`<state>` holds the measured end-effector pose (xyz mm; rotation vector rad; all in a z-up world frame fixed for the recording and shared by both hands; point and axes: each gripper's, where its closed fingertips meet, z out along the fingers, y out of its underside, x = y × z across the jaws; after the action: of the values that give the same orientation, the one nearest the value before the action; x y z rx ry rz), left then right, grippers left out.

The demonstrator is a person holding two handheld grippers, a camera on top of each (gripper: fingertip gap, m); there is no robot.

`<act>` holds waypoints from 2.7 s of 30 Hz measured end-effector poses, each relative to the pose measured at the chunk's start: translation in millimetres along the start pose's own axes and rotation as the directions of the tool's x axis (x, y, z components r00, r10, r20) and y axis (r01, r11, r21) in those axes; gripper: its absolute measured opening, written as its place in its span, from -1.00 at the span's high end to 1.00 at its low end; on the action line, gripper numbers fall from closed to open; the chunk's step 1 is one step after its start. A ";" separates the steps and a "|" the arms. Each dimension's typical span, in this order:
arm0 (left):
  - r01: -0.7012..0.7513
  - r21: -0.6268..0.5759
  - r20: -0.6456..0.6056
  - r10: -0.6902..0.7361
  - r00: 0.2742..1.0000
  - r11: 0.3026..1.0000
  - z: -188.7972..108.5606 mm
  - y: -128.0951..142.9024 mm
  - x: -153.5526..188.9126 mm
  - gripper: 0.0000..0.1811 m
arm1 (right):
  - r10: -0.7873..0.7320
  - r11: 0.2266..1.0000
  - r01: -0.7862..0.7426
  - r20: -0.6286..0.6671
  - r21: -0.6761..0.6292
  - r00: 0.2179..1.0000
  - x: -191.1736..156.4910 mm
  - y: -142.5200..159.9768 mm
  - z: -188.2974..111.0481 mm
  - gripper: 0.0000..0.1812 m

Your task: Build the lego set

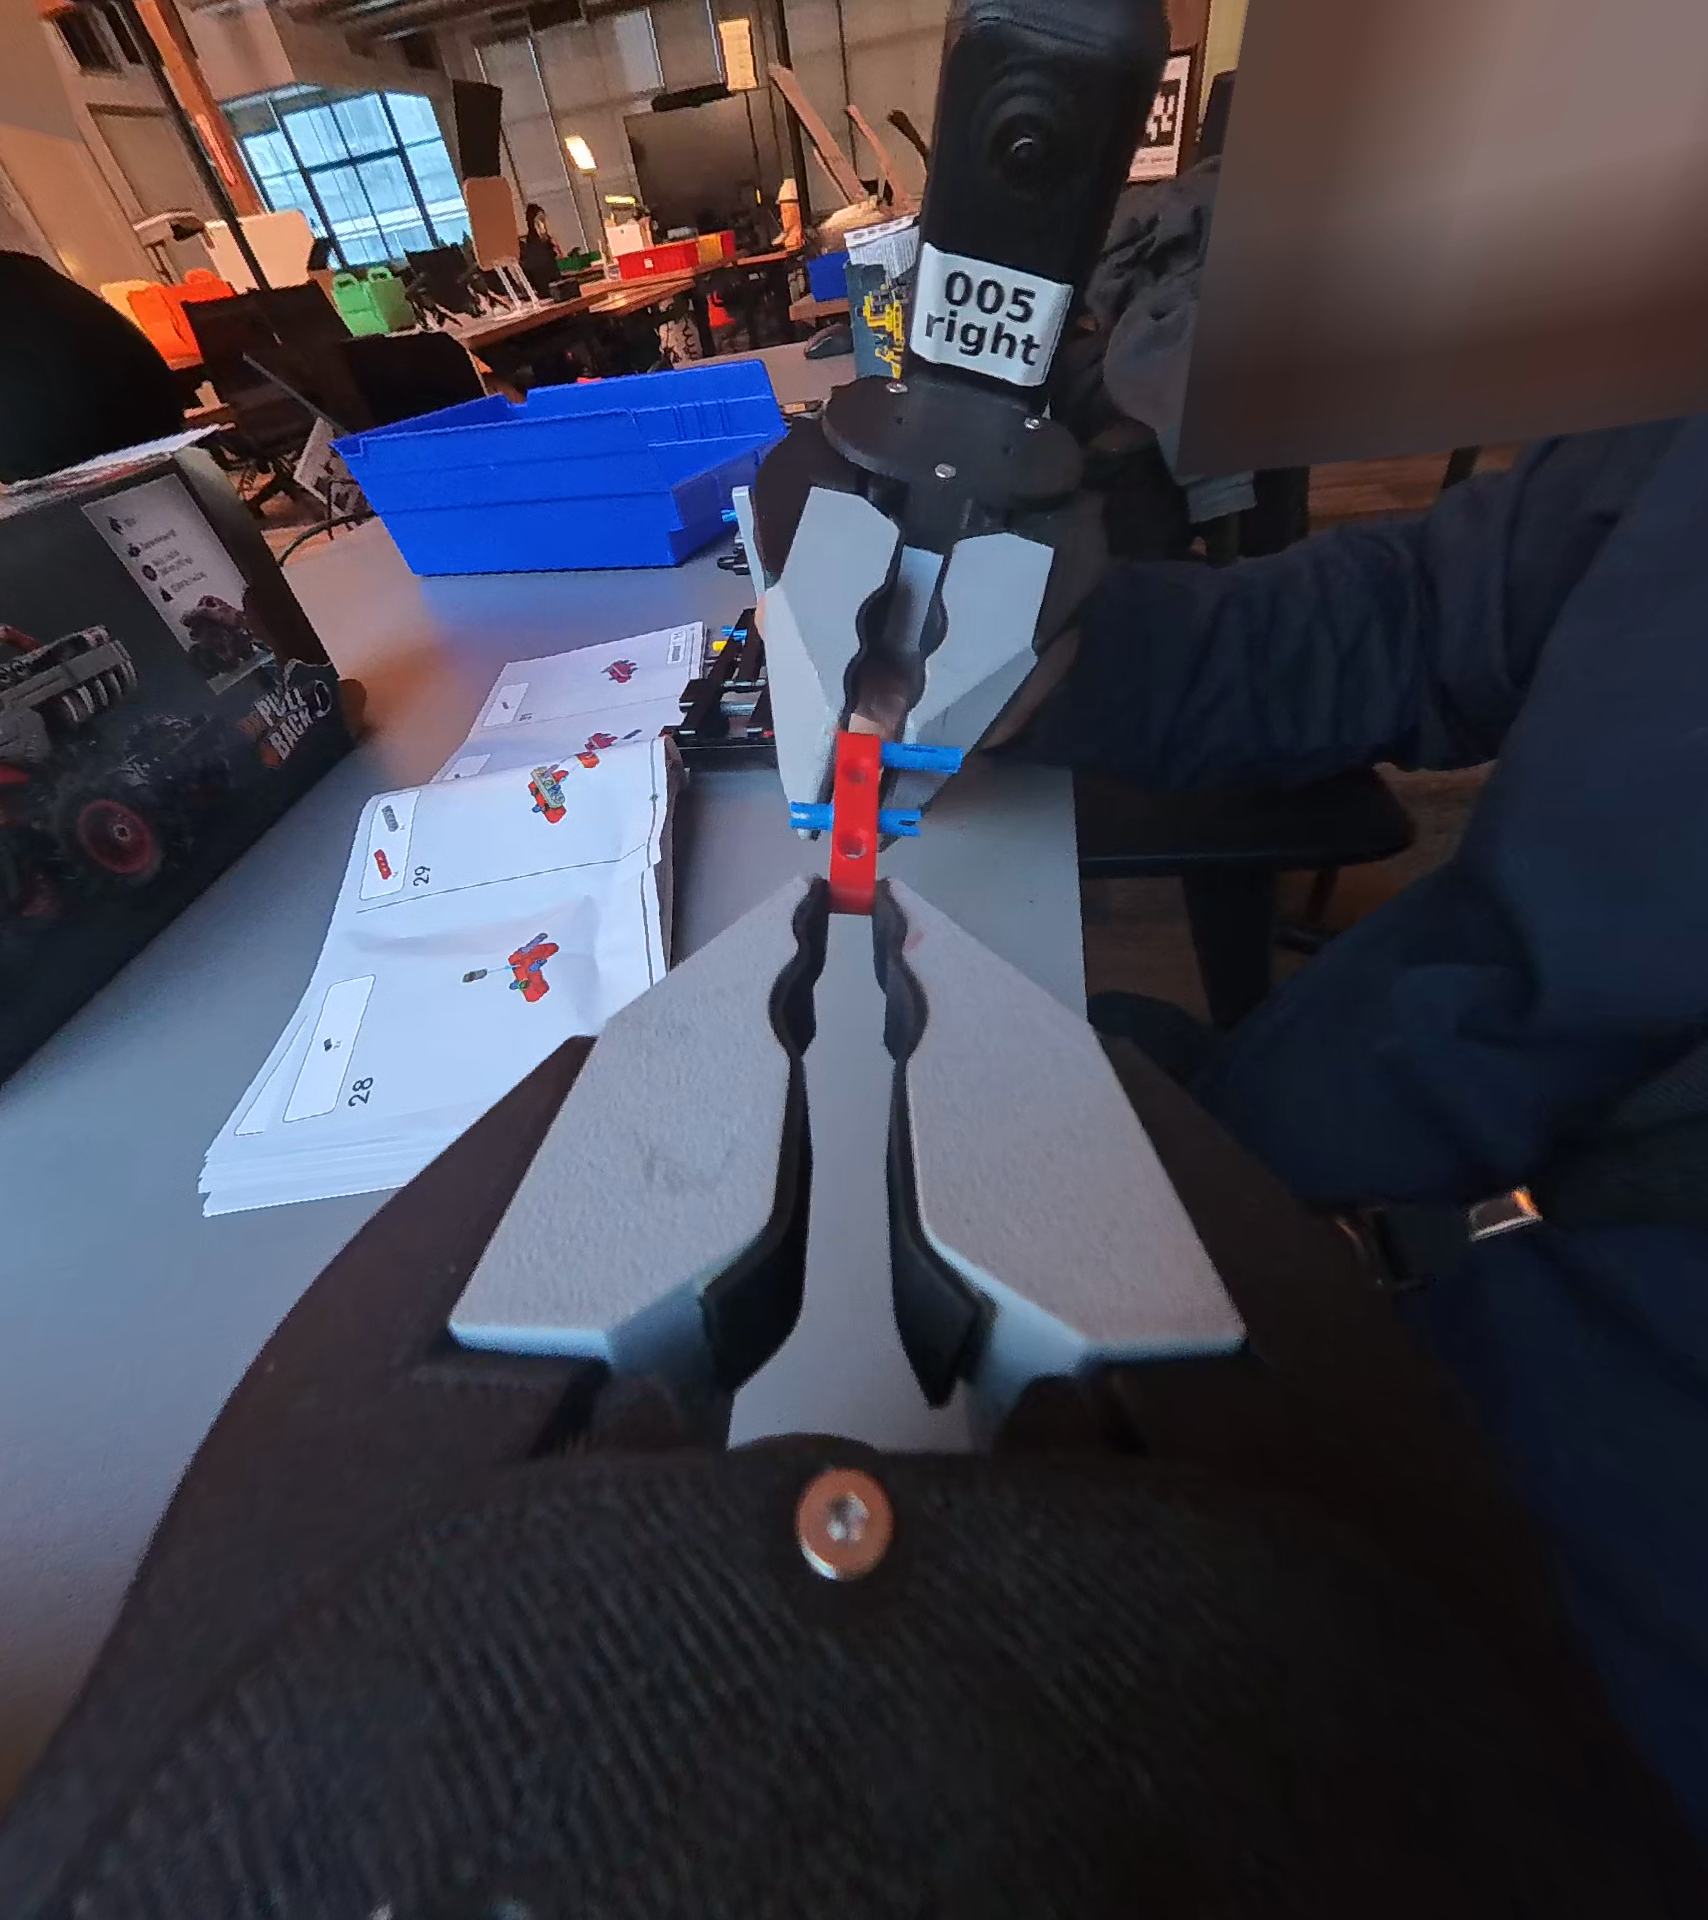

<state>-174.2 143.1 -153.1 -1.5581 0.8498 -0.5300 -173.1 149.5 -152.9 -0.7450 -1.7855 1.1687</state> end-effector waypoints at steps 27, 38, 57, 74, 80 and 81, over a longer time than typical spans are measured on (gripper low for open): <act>-0.051 0.040 -0.056 0.054 0.997 0.998 -1.5 -5.4 13.5 0.94 | 0.016 1.000 -0.017 0.075 0.007 0.997 -13.0 -2.1 1.9 0.95; -0.040 0.026 -0.026 0.040 0.999 0.999 -1.6 -3.3 6.6 0.95 | 0.024 1.000 -0.024 0.053 0.000 0.998 -8.1 -1.0 1.3 0.93; -0.025 0.041 -0.025 0.026 0.999 0.999 -3.2 -4.9 4.9 0.94 | 0.150 0.989 -0.150 0.093 -0.011 0.984 -9.2 -1.1 3.3 0.95; 0.018 -0.071 0.133 -0.009 0.991 0.997 -20.4 14.5 -25.3 0.95 | 0.215 0.956 -0.234 -0.120 -0.179 0.969 36.9 42.6 -14.7 0.84; 0.064 -0.285 0.165 -0.017 0.986 0.956 -9.4 45.3 -28.2 0.96 | 0.150 0.951 -0.183 -0.145 -0.249 0.978 36.0 55.4 -22.4 0.85; 0.066 -0.313 0.178 -0.010 0.984 0.947 -8.5 49.5 -29.1 0.95 | 0.156 0.949 -0.191 -0.152 -0.252 0.976 37.5 57.9 -25.8 0.84</act>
<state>-209.6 159.6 -196.1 -1.8897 0.7989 -0.2864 -165.8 213.4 -188.8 -1.1312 -1.8141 0.9761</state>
